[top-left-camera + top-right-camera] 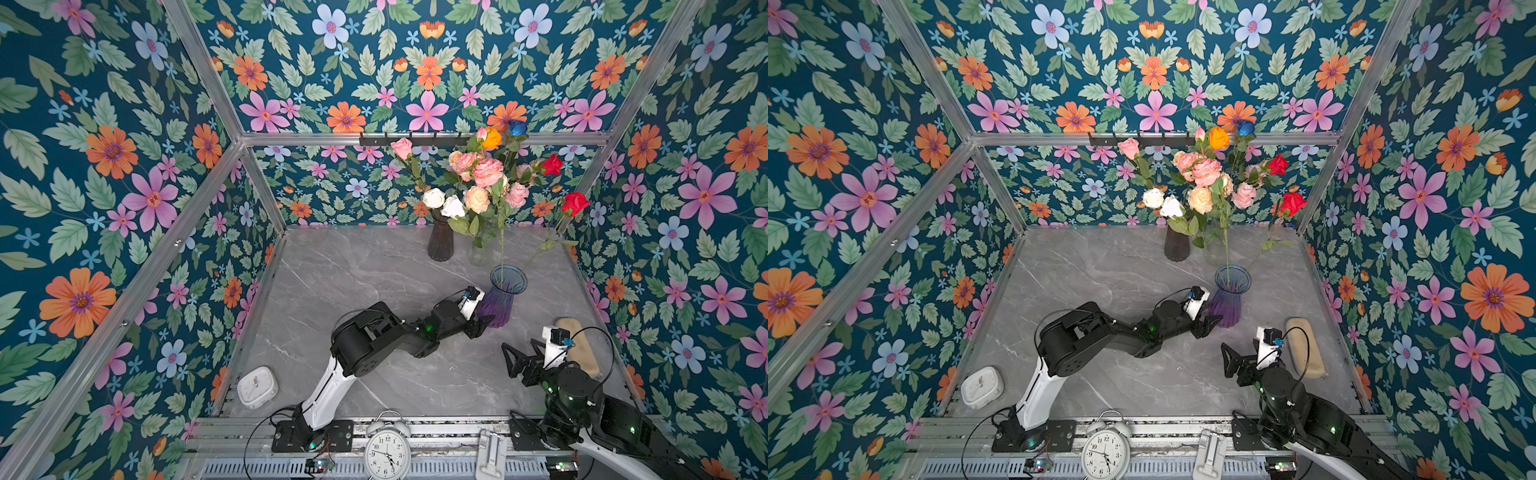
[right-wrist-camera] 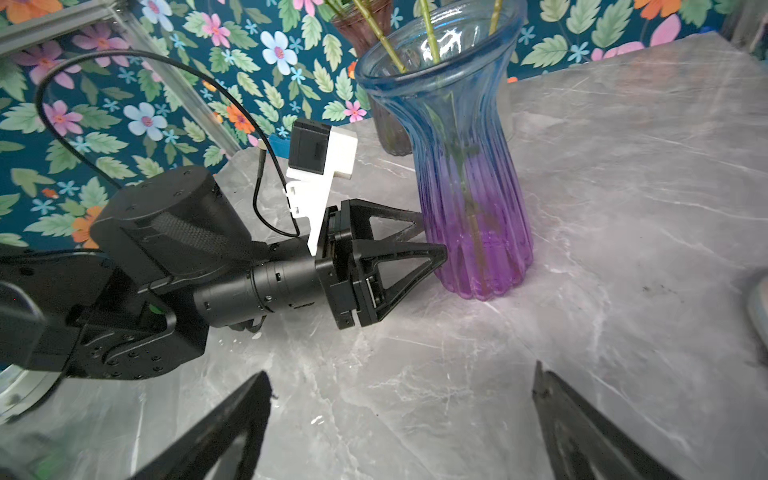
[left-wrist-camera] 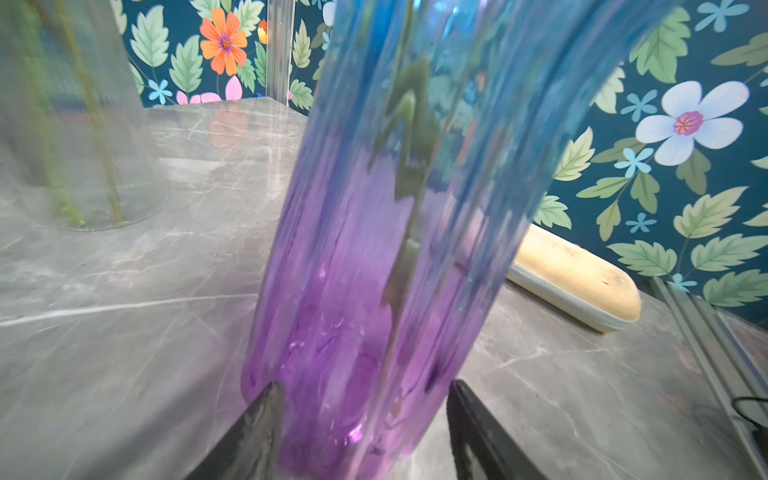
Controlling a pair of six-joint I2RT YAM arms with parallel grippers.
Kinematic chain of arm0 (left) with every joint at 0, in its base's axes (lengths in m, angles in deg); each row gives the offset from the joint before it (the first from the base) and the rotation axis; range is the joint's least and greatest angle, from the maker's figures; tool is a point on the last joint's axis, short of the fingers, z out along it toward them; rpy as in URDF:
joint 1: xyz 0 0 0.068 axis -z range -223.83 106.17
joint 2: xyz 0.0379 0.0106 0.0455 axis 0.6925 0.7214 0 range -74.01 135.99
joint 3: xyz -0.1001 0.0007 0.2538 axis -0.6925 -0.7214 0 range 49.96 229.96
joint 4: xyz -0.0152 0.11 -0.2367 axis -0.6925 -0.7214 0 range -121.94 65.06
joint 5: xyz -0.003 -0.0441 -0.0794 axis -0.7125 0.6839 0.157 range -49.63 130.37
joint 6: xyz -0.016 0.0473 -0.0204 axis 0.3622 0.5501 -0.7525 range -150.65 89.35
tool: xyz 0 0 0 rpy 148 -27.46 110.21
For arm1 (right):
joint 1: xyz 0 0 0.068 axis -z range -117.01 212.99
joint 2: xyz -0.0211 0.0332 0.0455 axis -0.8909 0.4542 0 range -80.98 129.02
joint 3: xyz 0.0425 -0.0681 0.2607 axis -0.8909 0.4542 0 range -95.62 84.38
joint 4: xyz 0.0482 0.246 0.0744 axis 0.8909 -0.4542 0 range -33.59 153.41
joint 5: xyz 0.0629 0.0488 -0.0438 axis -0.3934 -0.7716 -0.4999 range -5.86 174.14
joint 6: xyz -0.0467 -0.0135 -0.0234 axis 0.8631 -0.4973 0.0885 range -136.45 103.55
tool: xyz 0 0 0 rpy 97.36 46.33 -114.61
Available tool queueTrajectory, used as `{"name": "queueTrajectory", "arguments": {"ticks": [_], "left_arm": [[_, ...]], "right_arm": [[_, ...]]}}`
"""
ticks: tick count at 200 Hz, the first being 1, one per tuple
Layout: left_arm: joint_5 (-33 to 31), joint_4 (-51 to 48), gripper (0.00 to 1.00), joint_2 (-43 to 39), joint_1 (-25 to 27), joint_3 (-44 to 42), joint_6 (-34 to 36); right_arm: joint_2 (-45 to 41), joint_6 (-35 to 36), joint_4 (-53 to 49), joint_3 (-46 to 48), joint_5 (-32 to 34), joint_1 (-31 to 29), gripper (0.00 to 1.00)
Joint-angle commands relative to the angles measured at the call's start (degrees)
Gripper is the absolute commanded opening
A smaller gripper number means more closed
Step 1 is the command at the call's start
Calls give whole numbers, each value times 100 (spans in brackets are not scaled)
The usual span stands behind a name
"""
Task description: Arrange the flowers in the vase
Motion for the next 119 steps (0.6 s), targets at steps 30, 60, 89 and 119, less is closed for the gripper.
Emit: {"name": "queueTrajectory", "arguments": {"ticks": [30,60,89,119], "left_arm": [[137,-658,65,538,40,1033,51],[95,-879,67,850,43,1595,69],[-95,-1217,70,1179,36,2223,69],[-175,-1611,70,1605,25,3034,-234]], "right_arm": [[-12,-276,-185,-102,537,-4,99],[-12,-321,-289,-168,556,-3,99],[-12,-328,-280,-216,571,-4,99],[-12,-327,-349,-291,616,-4,99]]}}
